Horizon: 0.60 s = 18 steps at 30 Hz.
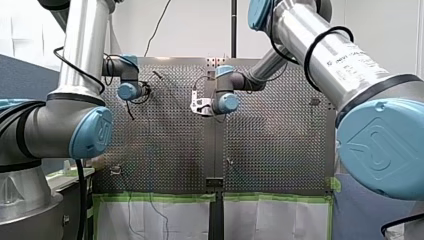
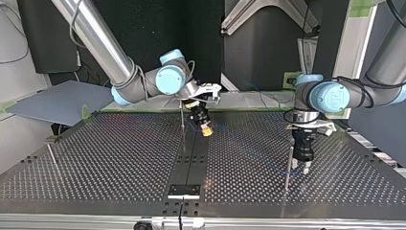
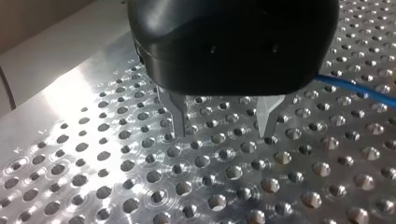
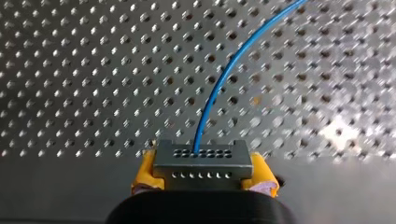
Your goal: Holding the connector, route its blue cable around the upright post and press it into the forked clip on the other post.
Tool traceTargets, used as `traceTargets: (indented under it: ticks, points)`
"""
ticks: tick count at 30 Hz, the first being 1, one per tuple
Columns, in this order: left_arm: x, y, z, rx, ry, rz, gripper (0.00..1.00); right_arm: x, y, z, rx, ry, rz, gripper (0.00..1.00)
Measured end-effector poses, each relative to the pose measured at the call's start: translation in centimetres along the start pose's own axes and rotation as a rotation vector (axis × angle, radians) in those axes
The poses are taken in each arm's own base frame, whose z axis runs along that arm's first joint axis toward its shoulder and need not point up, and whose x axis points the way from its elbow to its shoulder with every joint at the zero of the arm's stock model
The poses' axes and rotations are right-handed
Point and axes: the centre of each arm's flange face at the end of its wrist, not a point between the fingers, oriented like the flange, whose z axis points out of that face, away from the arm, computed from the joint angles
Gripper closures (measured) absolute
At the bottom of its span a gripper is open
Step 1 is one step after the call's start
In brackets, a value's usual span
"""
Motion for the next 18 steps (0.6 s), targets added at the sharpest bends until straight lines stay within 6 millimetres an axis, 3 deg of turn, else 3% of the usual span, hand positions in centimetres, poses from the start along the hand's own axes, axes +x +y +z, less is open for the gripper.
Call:
traceTargets:
  ticks: [9,18]
  points:
    - [1.0,0.1,0.0,0.009,0.024,-0.015,0.09,-3.0,3.1,-0.8,-0.088,0.004,-0.002,1.0]
    - [2.0,0.0,-0.1,0.007,0.045,-0.015,0.02,-6.0,6.6,-2.0,-0.2,0.007,-0.026,1.0]
